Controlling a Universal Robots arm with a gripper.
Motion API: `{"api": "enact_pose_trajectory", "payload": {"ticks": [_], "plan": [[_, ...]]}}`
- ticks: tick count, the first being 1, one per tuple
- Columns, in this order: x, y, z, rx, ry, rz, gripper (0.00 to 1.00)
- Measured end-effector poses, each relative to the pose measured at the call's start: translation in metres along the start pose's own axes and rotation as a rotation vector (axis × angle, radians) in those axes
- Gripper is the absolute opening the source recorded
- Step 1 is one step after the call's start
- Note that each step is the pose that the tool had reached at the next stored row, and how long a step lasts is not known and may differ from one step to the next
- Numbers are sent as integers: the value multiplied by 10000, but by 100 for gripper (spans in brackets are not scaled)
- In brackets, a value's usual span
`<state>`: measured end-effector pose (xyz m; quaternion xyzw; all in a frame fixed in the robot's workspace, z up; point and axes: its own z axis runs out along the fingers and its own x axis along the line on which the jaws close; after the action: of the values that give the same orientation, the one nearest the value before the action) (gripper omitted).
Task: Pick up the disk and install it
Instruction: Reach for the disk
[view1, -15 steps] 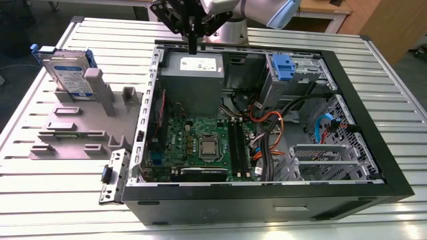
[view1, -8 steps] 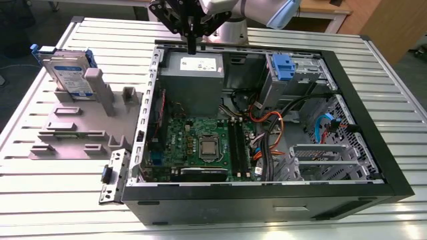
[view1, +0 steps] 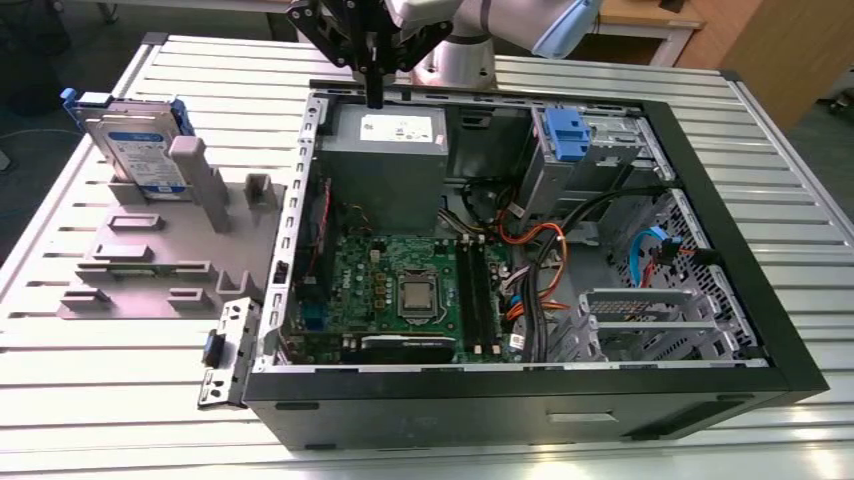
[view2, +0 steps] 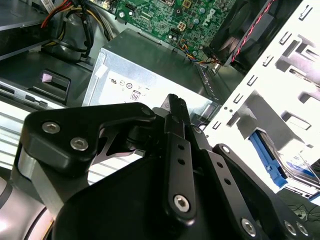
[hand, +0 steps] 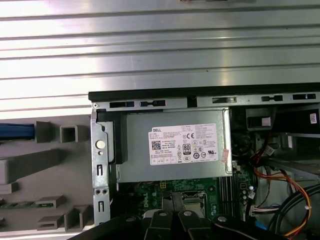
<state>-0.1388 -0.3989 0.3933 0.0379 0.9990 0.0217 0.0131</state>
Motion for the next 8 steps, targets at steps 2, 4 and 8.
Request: {"api": "enact_pose_trajectory", "payload": {"ticks": [2,4,8], "plan": [[12,-1,0,0,0,0,11],[25,-2,-1,0,0,0,11],[27,-2,-1,0,0,-2,11]]}}
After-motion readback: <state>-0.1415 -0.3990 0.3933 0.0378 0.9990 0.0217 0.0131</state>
